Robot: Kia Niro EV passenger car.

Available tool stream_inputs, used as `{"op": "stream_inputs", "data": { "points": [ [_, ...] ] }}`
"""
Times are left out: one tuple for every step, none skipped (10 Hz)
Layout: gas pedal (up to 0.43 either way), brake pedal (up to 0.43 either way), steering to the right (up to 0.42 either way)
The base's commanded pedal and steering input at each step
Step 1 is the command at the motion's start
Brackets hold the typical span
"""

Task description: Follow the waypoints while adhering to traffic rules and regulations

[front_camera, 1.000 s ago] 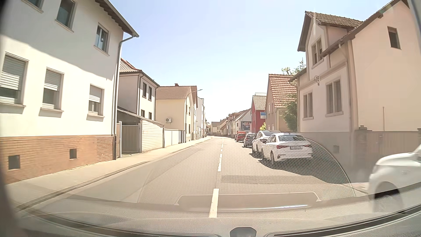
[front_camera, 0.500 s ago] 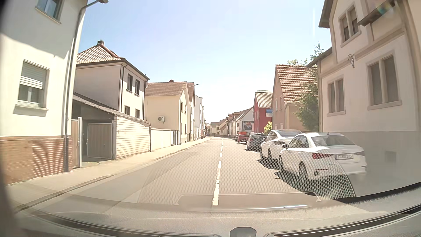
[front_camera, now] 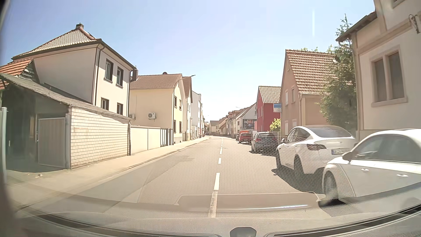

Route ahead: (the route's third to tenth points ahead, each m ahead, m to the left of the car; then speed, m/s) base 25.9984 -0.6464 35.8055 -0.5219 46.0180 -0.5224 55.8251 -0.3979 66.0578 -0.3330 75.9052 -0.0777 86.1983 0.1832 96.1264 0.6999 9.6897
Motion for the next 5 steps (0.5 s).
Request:
{"op": "stream_inputs", "data": {
  "points": [
    [0.028,0.024,0.001],
    [0.028,0.024,0.001],
    [0.028,0.024,0.001],
    [0.028,0.024,0.001],
    [0.028,0.024,0.002]
  ]
}}
